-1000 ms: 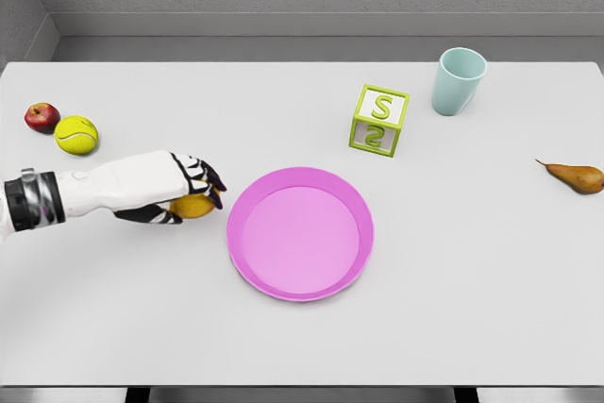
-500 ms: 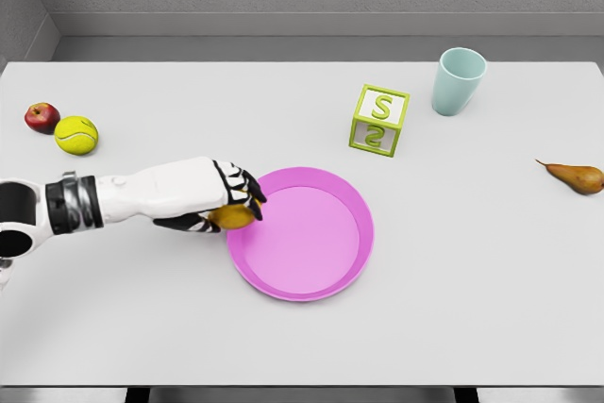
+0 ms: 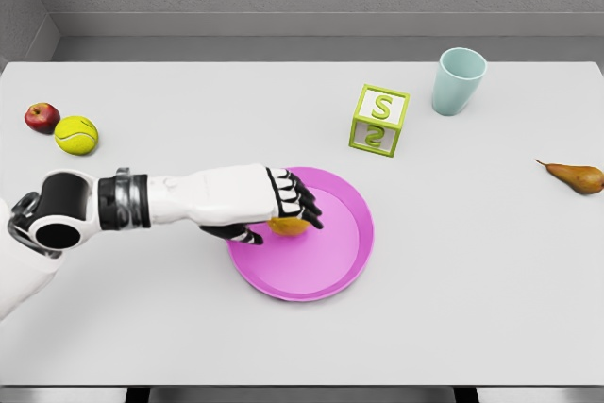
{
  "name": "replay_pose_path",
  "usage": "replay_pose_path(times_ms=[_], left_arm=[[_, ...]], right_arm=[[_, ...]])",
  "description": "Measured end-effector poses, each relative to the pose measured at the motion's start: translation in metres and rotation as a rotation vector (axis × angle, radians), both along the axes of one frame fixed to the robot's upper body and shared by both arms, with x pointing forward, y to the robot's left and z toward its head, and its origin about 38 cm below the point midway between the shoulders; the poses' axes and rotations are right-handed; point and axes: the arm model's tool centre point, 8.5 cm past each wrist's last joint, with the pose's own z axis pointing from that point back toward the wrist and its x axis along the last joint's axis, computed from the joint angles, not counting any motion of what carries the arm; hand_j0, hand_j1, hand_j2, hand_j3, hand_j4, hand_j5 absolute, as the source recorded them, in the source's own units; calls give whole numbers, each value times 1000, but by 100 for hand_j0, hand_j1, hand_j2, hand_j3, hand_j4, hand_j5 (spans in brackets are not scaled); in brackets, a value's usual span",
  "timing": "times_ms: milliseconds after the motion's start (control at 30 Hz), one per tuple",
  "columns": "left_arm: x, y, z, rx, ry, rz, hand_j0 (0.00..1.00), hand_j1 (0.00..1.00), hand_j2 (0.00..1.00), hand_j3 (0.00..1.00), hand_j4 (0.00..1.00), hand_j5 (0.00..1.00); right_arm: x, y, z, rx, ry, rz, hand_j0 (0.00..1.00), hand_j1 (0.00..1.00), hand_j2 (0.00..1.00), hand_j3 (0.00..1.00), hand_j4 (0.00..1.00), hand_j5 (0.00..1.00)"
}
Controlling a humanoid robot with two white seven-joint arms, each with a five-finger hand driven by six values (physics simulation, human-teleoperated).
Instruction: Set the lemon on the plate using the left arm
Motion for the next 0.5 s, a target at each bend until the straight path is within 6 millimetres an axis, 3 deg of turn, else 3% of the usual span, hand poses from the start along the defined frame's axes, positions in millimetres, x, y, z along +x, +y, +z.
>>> replay_pose_path(times_ms=[200,367,500], left_arm=[[14,72,27,52,-34,147,100,100,100,100,100,100],[18,127,23,94,14,275,100,100,100,100,100,100],[21,154,12,105,70,345,100,100,100,100,100,100]], right_arm=[[0,0,0,0,0,0,100,100,100,100,100,100],[0,0,0,0,0,0,100,100,100,100,100,100],[-1,0,0,0,2,0,100,100,100,100,100,100]])
